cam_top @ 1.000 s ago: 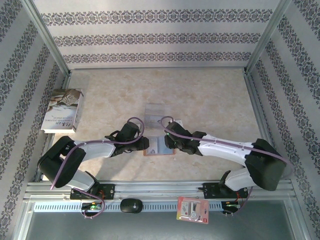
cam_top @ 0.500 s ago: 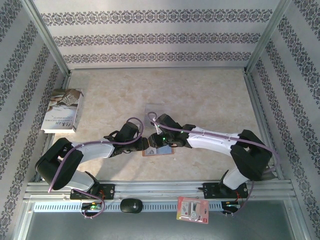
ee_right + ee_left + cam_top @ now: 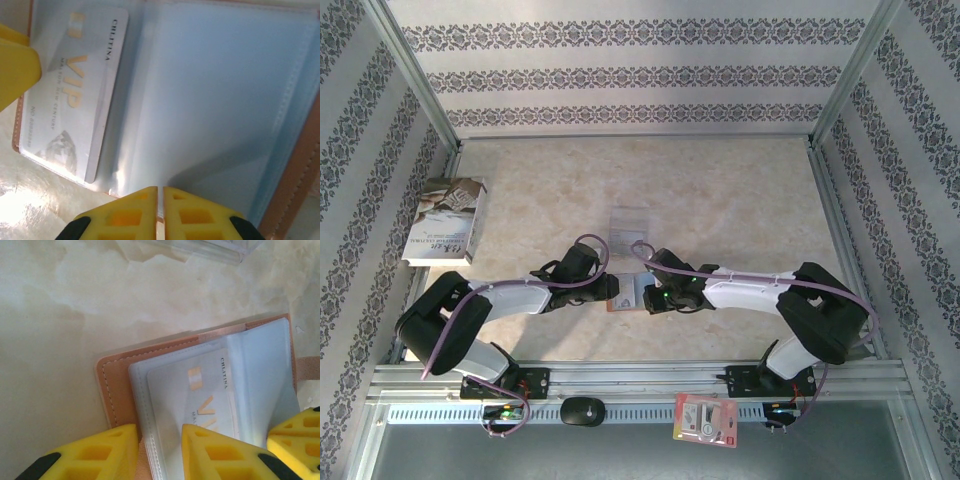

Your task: Take the credit cards out of the card holder

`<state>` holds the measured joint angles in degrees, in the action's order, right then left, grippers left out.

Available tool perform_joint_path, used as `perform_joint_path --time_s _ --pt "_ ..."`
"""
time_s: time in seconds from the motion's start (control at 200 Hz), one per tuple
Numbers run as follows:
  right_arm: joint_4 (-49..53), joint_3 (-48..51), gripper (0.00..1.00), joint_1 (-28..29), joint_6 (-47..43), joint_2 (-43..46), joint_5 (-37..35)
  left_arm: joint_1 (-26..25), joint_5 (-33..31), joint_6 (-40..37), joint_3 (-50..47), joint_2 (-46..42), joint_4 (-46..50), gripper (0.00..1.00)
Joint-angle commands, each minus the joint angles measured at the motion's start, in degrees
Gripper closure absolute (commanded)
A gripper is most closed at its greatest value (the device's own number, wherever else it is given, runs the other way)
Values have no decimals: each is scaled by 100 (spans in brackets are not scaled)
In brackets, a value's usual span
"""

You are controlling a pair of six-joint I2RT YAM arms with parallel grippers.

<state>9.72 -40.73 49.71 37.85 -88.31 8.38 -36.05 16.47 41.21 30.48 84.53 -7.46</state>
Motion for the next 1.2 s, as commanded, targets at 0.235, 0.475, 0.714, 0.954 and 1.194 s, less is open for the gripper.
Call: perform_joint_path --time_s 0.235,0.475,0.714,0.954,1.194 --pt "342 -685 78 -45 -306 761 102 -78 -188 -227 64 -700 722 63" --pt "40 -1163 81 -124 -57 -22 985 -82 -242 -369 39 -743 789 64" --pt "-333 -1021 85 -319 378 -705 1283 -78 -179 -362 20 -248 522 69" --pt "-548 -781 85 -466 685 -846 1186 -78 -186 -387 62 73 461 76" --pt "-597 -635 82 -608 877 -813 1135 -77 -126 -377 28 189 446 79"
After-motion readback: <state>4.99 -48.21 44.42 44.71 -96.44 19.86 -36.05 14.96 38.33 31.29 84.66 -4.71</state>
